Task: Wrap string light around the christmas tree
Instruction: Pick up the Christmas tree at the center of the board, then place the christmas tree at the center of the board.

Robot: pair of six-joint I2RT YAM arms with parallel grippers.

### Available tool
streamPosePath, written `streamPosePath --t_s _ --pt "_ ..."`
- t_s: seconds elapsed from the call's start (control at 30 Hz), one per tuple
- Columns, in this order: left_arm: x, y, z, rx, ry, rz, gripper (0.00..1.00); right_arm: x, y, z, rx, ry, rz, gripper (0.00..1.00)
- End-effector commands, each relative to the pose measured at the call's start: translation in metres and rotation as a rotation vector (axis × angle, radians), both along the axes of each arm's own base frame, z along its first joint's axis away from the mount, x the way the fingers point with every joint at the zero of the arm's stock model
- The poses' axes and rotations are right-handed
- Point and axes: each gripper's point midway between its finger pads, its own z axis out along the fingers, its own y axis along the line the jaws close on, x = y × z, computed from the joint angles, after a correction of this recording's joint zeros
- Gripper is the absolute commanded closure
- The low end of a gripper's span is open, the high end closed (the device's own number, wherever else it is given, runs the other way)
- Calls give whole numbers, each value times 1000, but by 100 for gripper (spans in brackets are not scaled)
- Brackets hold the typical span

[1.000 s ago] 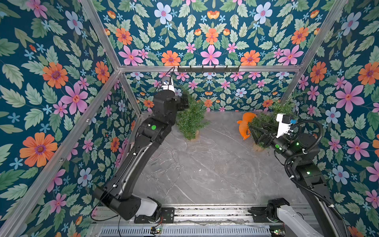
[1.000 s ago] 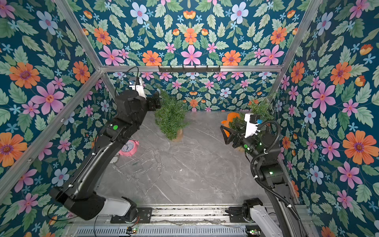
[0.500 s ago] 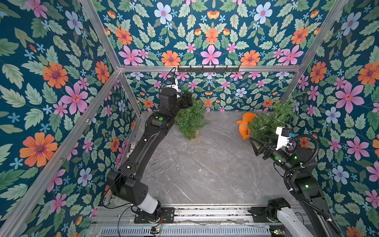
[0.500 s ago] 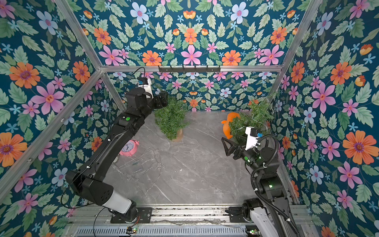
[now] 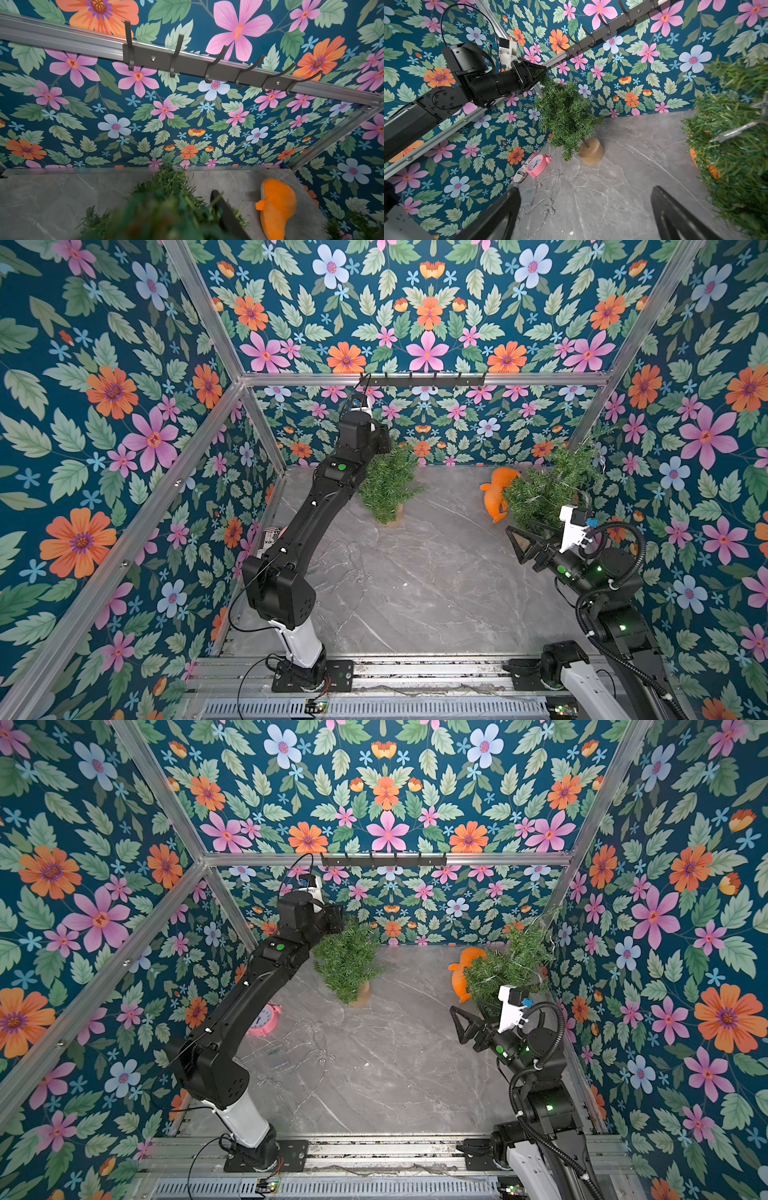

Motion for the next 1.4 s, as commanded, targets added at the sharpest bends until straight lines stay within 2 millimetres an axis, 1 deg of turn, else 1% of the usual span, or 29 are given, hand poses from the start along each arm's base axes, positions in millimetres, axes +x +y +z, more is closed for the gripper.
streamPosePath --t_s 0.0,0.1,0.17,0.23,0.3,0.4,0.53,0.63,0.73,0.8,0.9,1.1,1.23,1.37 --pt "-4 1 10 -23 -34 2 76 0 -2 0 4 -6 -16 3" --pt "-8 -3 16 -18 -52 -23 88 -1 -5 1 -2 -13 -28 3" --pt "-11 -4 21 -9 -60 -32 99 -3 -7 3 -5 -21 -39 3" --pt "-15 -5 28 -10 -73 -41 100 -4 -7 3 -6 -26 -42 3" --pt "-19 -11 34 -10 -88 -68 100 -5 -8 3 -6 -25 -48 3" --pt "-31 -22 46 -10 -114 -108 100 -7 -10 2 -2 -18 -58 4" --pt "-54 -43 62 -26 -142 -183 100 -9 -12 2 6 -16 -64 4" --pt "-74 -61 68 -32 -151 -238 100 -9 -13 2 7 -13 -74 5" --pt "-99 -82 68 -7 -153 -290 100 -9 -15 -2 5 -2 -86 5" --pt "-116 -97 63 3 -149 -325 100 -9 -18 -4 4 0 -100 5" --pt "-137 -113 58 -9 -139 -377 100 -9 -21 -6 4 -1 -123 5" --pt "-163 -139 49 -15 -123 -448 100 -11 -28 -6 5 -17 -162 5" --pt "-176 -159 38 -9 -104 -499 100 -12 -30 -11 0 -4 -169 5" --pt "-186 -170 29 8 -99 -519 100 -12 -30 -16 3 10 -170 5"
